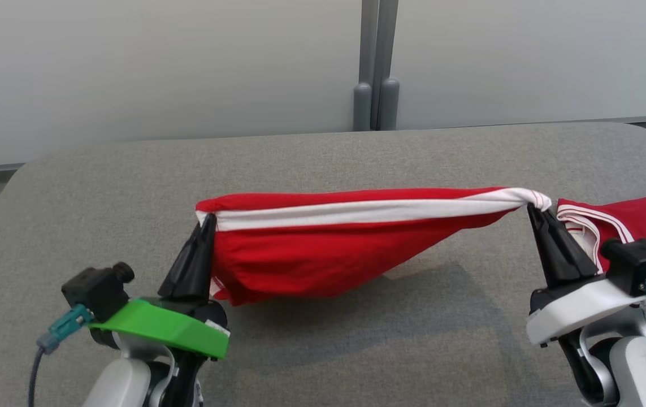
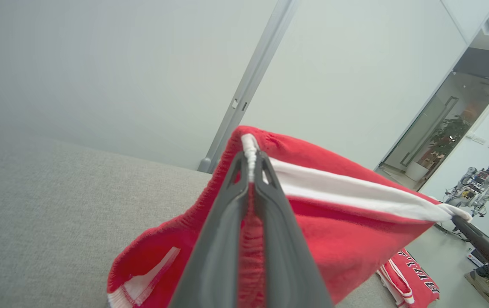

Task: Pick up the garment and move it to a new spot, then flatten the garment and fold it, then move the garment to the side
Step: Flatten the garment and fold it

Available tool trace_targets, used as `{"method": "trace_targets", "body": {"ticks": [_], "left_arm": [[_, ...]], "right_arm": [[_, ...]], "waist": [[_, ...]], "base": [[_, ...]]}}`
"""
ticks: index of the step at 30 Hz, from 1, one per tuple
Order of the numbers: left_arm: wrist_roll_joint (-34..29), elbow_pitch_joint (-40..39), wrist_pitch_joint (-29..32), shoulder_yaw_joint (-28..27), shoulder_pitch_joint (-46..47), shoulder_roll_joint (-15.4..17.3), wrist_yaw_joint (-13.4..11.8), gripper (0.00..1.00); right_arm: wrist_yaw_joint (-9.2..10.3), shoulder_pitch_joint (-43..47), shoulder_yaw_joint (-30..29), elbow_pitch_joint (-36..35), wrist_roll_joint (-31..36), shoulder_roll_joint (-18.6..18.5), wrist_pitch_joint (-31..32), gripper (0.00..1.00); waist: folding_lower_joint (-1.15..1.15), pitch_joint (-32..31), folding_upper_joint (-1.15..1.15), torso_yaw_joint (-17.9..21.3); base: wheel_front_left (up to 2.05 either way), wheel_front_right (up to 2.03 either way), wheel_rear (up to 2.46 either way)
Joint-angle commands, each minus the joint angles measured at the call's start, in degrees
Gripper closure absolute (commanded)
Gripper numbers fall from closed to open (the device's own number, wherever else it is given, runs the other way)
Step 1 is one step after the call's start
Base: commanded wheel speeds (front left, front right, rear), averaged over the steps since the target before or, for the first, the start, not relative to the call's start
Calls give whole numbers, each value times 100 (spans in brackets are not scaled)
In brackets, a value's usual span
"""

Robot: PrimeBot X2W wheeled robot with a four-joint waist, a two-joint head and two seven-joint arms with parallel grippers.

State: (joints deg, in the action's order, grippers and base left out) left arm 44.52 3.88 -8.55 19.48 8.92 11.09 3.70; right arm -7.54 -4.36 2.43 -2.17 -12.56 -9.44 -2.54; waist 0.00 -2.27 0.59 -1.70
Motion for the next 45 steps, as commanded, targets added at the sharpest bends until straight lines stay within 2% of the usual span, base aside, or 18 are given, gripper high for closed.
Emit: {"method": "trace_targets", "body": {"ticks": [1, 6, 14, 19, 22, 25, 27, 30, 34, 38, 45], "left_arm": [[52, -195, 49, -66, 152, 89, -50, 100], [115, -1025, 401, -185, 604, 246, -121, 100], [379, -1537, 1203, -362, 1641, 508, -228, 100], [602, -773, 1792, -393, 2376, 604, -302, 100], [534, -44, 2024, -364, 2918, 693, -305, 100], [357, 664, 2052, -418, 3618, 781, -304, 100], [275, 1104, 1965, -448, 4146, 741, -305, 100], [-41, 1652, 1720, -440, 4981, 847, -232, 100], [-232, 2180, 1098, -487, 5790, 869, 57, 100], [-243, 2490, 335, -382, 5912, 1002, 322, 100], [610, 2482, -363, 343, 4899, 1412, 382, 100]], "right_arm": [[10, -86, -60, -192, -54, -56, 57, 100], [10, -290, -127, -1090, -214, -203, 392, 100], [9, -753, -204, -1919, -408, -342, 1024, 100], [6, -1292, 69, -1552, -719, -276, 1445, 100], [6, -1891, 337, -974, -911, -242, 1556, 100], [6, -2827, 552, -237, -947, -160, 1415, 100], [6, -3501, 590, 305, -849, -60, 1175, 100], [8, -4482, 590, 1053, -676, 162, 725, 100], [9, -5279, 658, 1767, -478, 386, 75, 100], [9, -5273, 968, 2097, -533, 506, -285, 100], [9, -4313, 1679, 2347, -773, 526, -643, 100]], "waist": [[0, -48, -59, 33], [0, -121, -59, 111], [0, -60, -59, 236], [0, 172, -59, 332], [0, 464, -59, 441], [0, 838, -59, 632], [0, 1051, -59, 749], [0, 1365, -59, 970], [0, 1727, -59, 1246], [0, 2109, -59, 1407], [0, 2620, -59, 1430]], "base": [[0, 0, 0], [0, 0, 0], [0, 0, 0], [0, 0, 0], [0, 0, 0], [0, 0, 0], [0, 0, 0], [0, 0, 0], [0, 0, 0], [0, 0, 0], [0, 0, 0]]}}
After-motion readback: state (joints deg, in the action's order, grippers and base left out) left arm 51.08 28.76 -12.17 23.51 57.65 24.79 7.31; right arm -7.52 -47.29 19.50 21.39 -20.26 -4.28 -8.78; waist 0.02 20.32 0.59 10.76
